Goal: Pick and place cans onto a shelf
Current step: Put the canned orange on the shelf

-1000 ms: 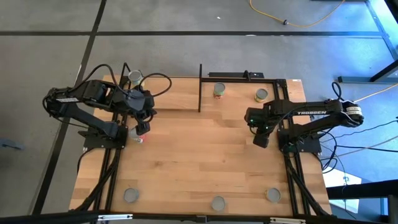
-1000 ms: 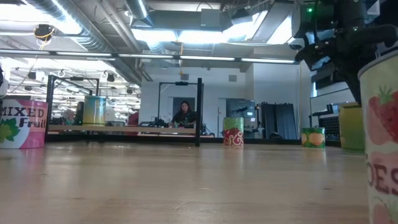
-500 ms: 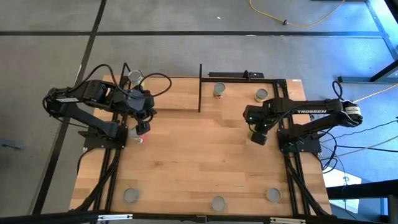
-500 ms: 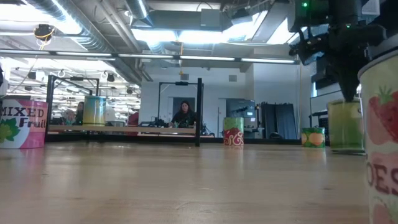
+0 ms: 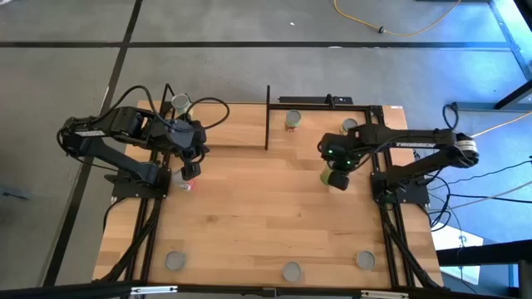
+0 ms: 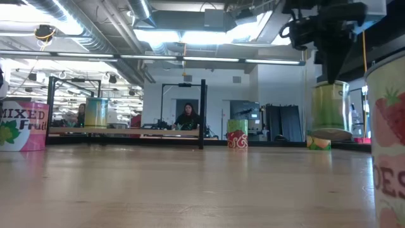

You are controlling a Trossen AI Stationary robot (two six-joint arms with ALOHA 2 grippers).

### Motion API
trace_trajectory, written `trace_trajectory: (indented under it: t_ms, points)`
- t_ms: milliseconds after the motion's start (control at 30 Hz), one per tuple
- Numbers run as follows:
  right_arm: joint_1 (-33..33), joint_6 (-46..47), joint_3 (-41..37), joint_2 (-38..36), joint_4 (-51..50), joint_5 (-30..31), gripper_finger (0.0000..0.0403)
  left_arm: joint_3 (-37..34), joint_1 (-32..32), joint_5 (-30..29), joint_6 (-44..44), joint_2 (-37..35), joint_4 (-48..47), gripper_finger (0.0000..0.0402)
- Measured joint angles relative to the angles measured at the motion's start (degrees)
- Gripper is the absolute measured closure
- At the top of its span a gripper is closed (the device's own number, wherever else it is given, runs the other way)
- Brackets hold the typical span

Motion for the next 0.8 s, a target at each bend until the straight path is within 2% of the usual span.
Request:
trace_trajectory:
  t_ms: [167,267,533,800]
  points:
    - [0.0,-6.6,6.8,8.3,0.1,0.5,0.0403,0.0,0.0,0.0,0.0,0.0,0.0,0.0401]
    - [0.5,-10.9,12.5,13.5,0.1,2.8,0.0403,0.0,0.0,0.0,0.0,0.0,0.0,0.0401]
    - [3.1,-19.5,27.4,26.3,0.9,3.7,0.0403,0.0,0.0,0.0,1.6,0.0,0.0,0.0401]
    - [6.0,-24.4,35.9,37.1,3.3,4.4,0.0403,0.0,0.0,0.0,3.1,0.0,0.0,0.0401]
